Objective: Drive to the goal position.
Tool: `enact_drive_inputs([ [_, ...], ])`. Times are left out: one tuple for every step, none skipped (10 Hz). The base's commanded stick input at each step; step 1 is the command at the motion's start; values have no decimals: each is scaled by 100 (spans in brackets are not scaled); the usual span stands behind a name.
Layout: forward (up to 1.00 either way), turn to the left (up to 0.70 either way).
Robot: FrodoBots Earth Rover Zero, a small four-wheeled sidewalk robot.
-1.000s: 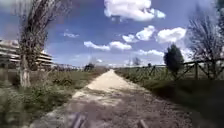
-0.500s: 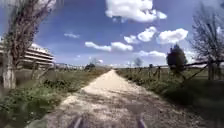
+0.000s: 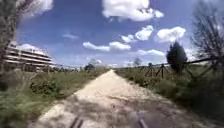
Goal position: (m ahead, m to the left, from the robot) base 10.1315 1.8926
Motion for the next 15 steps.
enact_drive_inputs([
  [100,20],
  [100,15],
  [100,0],
  [100,0],
  [100,0],
  [100,0],
  [100,0],
  [100,0],
  [100,0],
  [100,0],
  [100,0],
  [100,0],
  [100,0],
  [100,0],
  [100,0],
])
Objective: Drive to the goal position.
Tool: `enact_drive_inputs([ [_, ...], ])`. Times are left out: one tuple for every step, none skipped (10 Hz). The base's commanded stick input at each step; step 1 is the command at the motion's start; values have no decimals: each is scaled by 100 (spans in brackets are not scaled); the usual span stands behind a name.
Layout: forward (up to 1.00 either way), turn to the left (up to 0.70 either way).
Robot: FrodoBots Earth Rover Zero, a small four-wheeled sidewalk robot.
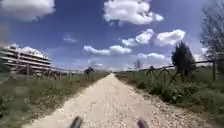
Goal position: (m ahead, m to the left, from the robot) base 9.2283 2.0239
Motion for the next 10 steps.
enact_drive_inputs([
  [100,0],
  [100,0],
  [100,0],
  [100,0],
  [100,0],
  [100,0],
  [100,0],
  [100,0],
  [100,0],
  [100,0],
])
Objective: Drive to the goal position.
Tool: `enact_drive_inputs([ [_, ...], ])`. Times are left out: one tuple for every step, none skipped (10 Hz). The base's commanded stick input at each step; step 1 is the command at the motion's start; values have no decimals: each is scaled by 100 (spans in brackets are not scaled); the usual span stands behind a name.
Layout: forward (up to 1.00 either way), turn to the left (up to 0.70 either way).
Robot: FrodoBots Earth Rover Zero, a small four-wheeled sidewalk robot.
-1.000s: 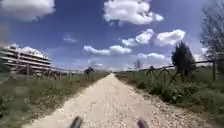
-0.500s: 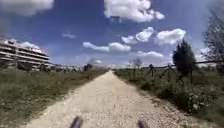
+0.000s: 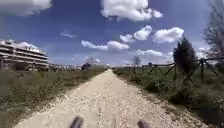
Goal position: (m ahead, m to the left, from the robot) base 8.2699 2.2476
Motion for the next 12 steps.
enact_drive_inputs([
  [100,0],
  [100,0],
  [100,0],
  [100,0],
  [100,21],
  [100,27],
  [100,15],
  [100,5],
  [100,25],
  [100,10],
  [100,5],
  [100,22],
])
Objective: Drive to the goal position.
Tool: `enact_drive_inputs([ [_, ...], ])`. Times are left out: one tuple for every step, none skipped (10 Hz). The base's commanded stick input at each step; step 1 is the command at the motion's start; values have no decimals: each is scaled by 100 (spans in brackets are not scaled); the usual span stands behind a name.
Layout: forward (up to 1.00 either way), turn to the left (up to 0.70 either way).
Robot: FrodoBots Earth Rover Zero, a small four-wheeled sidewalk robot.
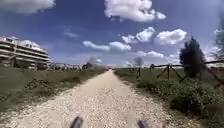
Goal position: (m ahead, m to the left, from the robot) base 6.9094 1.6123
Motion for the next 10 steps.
enact_drive_inputs([
  [100,9],
  [100,0],
  [100,3],
  [100,25],
  [100,10],
  [100,9],
  [100,23],
  [100,6],
  [100,0],
  [100,0],
])
